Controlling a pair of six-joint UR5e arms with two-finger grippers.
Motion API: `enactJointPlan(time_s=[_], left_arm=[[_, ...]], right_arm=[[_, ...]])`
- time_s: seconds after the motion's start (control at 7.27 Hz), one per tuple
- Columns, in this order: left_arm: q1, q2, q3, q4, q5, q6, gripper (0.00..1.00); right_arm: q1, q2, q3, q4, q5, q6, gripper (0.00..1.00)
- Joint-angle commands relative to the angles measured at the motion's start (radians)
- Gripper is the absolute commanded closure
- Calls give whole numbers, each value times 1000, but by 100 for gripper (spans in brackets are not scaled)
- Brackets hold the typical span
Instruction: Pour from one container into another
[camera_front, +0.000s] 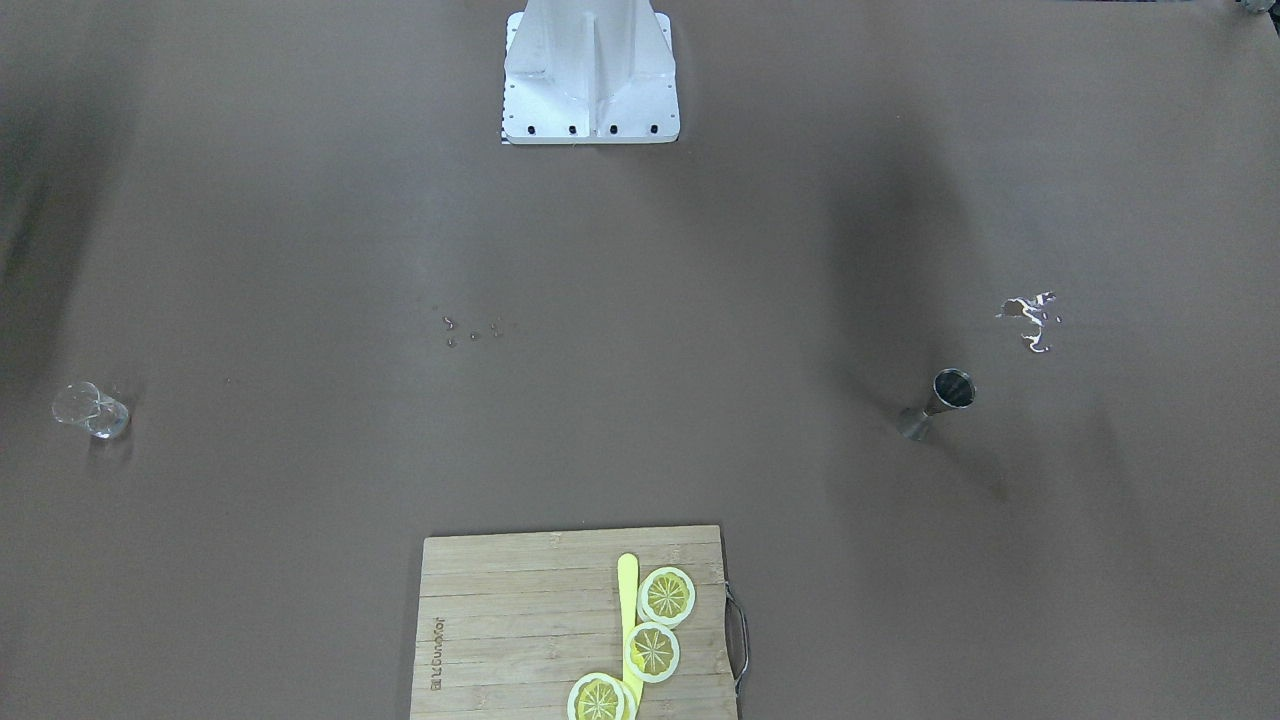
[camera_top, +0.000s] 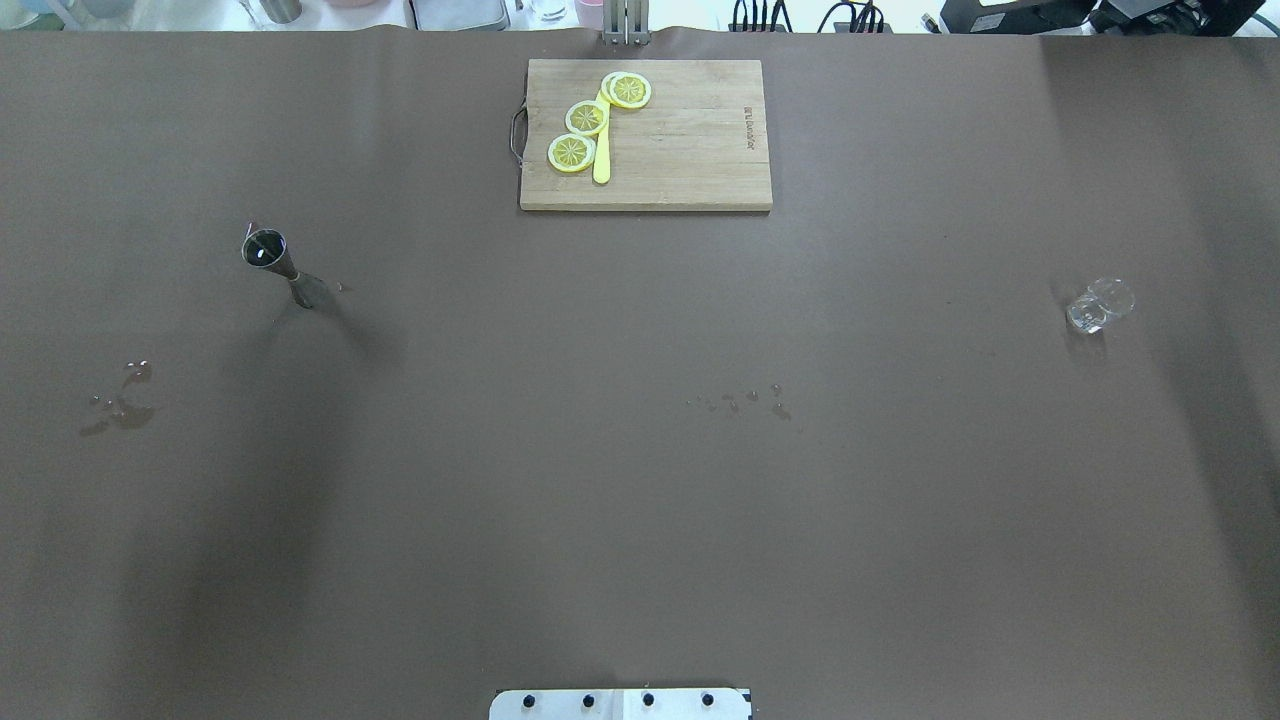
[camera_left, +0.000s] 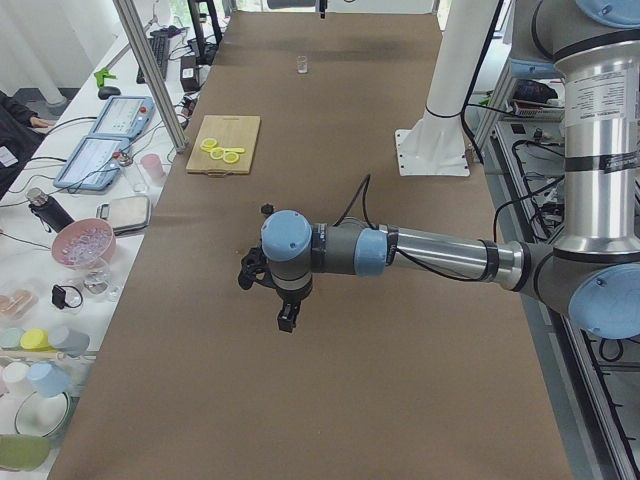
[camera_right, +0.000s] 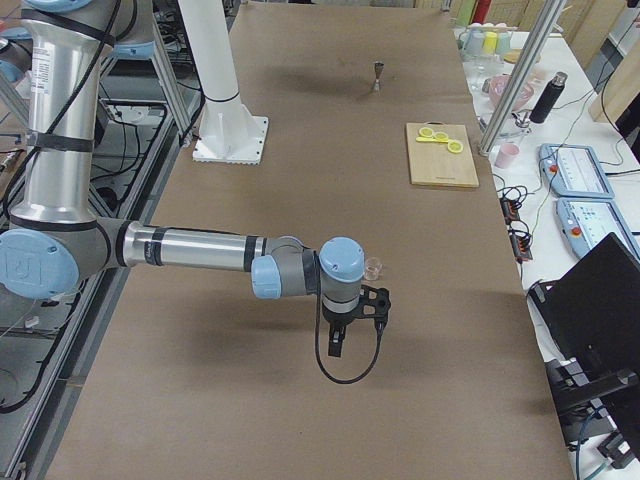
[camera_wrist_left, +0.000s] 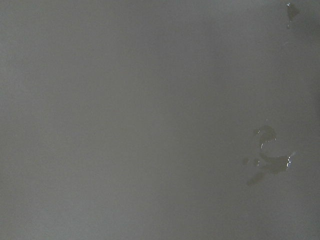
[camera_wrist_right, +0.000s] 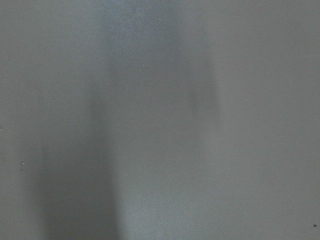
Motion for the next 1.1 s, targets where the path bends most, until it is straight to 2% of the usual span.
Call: enactJointPlan(time_s=[0.0, 0.69, 0.96], left_arm=[[-15, 22, 36, 2, 8, 4, 2], [-38, 58, 73, -6, 7, 1, 2], [-69, 68, 56, -26, 2, 5, 2]], right_arm=[[0, -12, -7, 48, 4, 4, 0], [0, -7, -28, 57, 4, 1, 0], [0, -7, -33, 57, 4, -1, 0]])
